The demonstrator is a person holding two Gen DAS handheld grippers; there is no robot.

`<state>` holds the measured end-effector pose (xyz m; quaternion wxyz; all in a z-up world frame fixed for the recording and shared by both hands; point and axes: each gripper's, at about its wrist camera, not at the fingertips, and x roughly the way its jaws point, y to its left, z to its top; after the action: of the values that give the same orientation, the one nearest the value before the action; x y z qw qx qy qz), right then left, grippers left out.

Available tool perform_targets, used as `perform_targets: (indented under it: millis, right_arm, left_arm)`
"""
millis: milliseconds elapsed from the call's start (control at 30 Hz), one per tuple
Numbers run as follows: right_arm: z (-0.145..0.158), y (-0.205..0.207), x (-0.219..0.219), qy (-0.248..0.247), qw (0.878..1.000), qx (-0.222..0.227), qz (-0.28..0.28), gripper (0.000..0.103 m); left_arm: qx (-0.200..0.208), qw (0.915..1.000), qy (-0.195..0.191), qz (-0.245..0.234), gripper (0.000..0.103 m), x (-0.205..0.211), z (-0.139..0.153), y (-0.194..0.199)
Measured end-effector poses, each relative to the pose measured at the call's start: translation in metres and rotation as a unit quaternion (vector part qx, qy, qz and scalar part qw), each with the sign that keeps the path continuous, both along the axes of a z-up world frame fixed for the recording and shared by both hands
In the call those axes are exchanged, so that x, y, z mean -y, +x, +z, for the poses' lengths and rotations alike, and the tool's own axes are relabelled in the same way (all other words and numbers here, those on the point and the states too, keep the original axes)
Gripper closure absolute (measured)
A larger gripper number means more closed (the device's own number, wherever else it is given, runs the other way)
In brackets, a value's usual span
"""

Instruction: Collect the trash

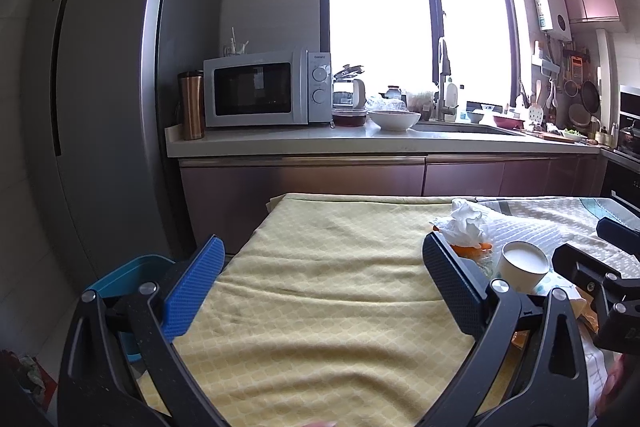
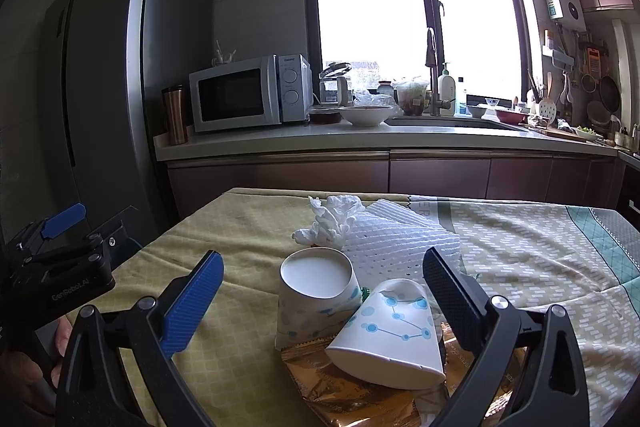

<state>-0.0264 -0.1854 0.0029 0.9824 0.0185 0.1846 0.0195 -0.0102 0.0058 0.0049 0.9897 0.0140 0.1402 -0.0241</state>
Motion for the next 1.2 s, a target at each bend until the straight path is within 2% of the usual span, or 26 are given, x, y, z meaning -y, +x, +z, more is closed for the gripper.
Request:
perform_targets:
  millis: [1200]
  right_arm:
    - [-0.0003,0.0028,0.0004,0.003,1.000,0.001,0.000,0.007]
  left_arm:
    - [0.009,0.9999,-0.008,-0.001,0.005,-0.0025,-0.0023,-0.0034]
